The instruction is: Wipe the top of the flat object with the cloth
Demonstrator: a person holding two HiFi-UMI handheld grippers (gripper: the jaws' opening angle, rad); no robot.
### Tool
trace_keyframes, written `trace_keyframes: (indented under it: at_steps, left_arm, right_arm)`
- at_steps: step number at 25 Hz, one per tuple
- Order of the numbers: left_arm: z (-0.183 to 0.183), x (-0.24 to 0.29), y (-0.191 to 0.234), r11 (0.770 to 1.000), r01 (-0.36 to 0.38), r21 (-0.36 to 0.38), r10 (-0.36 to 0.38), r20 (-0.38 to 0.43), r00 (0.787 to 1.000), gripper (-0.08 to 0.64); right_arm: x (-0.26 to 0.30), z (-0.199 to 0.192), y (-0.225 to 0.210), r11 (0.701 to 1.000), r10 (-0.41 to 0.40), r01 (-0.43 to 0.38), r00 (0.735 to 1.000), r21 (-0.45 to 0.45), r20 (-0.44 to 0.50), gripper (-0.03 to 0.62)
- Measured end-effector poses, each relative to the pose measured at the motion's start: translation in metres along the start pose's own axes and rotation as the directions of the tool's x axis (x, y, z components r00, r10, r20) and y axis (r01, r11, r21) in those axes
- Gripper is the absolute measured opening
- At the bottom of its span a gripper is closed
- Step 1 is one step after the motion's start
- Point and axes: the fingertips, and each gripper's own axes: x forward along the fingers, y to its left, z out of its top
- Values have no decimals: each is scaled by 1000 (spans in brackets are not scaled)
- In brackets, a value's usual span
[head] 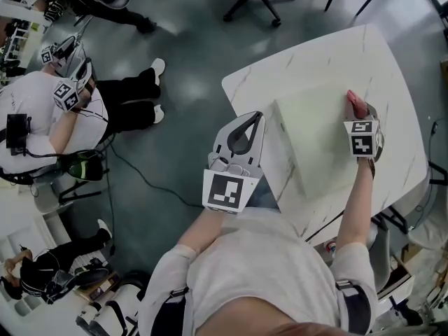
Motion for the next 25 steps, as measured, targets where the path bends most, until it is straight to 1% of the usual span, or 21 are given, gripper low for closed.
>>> trace_keyframes:
  at_steps: [4,9,19,23,25]
  left_arm:
    - [-2,0,-1,1000,-1,-3,1,-2,1000,15]
    - [1,-2,-7,1000,5,1,-5,6,1000,15]
    - [2,-12,-14,1000,13,9,-13,16,1000,15]
    - [3,-17,-17,1000,20,21,-20,10,1000,14]
    - [6,-19,-18,1000,18,13,-19,26,999,15]
  right_arm:
    - [-3,-8,-5,1000,-15,14,1000,-13,-13,34]
    - [-12,-6,12,998,12,-13,1000,-61,-14,34]
    - [-35,3,82,986,118,-113,992,-121,33,34]
    - [-45,8,109,981,152,-145,987,-126,45,34]
    - [-49,11,122,978,169,-162,984,-134,46,34]
